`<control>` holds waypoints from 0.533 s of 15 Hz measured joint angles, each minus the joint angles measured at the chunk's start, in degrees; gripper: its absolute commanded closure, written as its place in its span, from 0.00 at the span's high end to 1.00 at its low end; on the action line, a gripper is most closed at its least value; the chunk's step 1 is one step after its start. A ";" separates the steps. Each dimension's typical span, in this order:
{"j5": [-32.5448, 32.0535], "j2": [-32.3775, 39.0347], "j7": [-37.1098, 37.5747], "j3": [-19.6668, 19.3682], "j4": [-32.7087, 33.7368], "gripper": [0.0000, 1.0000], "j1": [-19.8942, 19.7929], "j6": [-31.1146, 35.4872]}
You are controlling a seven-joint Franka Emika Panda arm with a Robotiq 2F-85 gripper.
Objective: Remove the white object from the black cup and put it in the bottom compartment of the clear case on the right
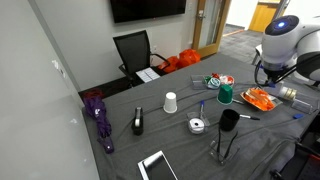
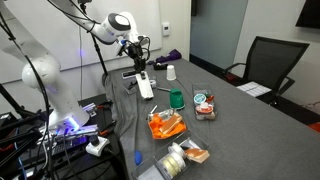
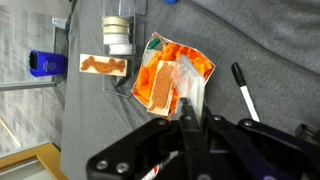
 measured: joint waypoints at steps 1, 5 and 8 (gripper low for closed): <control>0.04 0.00 0.00 0.19 0.22 0.08 0.02 -0.01; 0.05 0.00 0.02 0.40 0.42 0.02 0.03 -0.02; -0.14 -0.07 -0.42 0.32 0.23 0.02 -0.06 0.06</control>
